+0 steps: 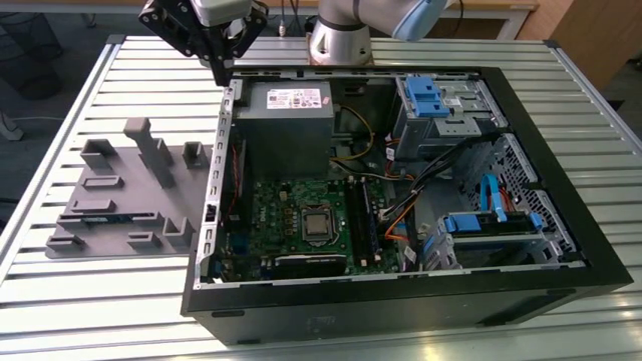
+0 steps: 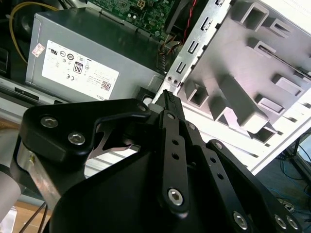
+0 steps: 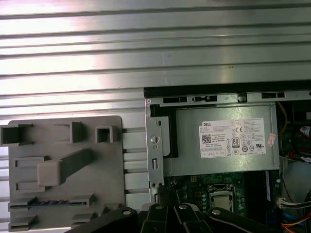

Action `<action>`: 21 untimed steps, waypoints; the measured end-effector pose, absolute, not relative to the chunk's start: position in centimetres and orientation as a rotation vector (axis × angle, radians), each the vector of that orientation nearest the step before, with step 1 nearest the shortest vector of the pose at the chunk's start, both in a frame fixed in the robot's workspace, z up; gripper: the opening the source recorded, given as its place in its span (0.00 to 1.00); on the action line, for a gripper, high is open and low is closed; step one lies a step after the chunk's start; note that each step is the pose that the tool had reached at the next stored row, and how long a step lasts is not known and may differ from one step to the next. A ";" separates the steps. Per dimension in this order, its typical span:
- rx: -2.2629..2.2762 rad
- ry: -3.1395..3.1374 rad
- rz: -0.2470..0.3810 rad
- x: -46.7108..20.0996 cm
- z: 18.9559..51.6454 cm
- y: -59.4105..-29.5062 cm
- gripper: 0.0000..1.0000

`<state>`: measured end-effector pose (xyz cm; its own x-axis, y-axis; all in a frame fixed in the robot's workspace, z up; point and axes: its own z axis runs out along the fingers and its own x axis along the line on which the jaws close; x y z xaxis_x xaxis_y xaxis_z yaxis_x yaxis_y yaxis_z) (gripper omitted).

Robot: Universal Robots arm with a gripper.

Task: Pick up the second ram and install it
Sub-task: 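Reach for the second ram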

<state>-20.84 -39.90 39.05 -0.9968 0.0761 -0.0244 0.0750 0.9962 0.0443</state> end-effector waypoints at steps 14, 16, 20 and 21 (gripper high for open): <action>0.118 3.112 0.068 -21.4 39.0 -39.9 0.11; 0.118 3.113 0.068 -21.5 39.0 -39.9 0.11; 0.118 3.112 0.068 -21.6 39.0 -39.9 0.11; 0.118 3.113 0.068 -21.7 39.0 -39.9 0.11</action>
<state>-21.67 -39.89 39.00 -0.9968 0.0762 -0.0244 0.0751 0.9962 0.0444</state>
